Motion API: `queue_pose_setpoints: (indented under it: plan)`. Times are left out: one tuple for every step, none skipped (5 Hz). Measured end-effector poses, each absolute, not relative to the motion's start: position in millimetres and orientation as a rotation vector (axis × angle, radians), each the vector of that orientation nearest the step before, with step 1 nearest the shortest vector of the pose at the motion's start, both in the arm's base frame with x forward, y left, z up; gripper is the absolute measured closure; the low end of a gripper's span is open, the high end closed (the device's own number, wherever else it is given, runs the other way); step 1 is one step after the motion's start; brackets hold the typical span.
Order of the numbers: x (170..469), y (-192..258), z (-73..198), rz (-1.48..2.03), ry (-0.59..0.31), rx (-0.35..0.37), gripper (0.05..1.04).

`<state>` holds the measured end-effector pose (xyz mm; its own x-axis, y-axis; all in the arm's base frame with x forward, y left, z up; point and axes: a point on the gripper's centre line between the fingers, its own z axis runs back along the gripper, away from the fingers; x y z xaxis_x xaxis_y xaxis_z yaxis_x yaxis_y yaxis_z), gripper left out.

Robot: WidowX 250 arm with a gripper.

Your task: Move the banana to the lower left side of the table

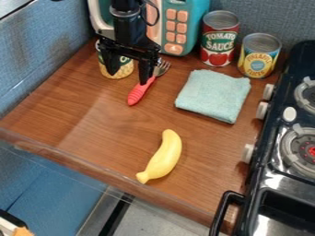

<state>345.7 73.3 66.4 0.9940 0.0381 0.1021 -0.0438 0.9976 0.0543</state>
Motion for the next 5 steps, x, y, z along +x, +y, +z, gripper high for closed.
queue_pose_setpoints:
  plan:
    - [340.8, 71.0, 51.5, 0.039, -0.059, 0.048, 0.083]
    - [327.6, 38.6, 48.9, -0.047, -0.048, 0.036, 0.083]
    - [313.9, 10.3, 62.8, -0.104, -0.087, 0.041, 0.083]
    - [295.9, -12.7, 59.0, -0.137, -0.076, 0.046, 0.083]
    - [281.4, -25.2, 46.2, -0.151, -0.047, 0.047, 0.083]
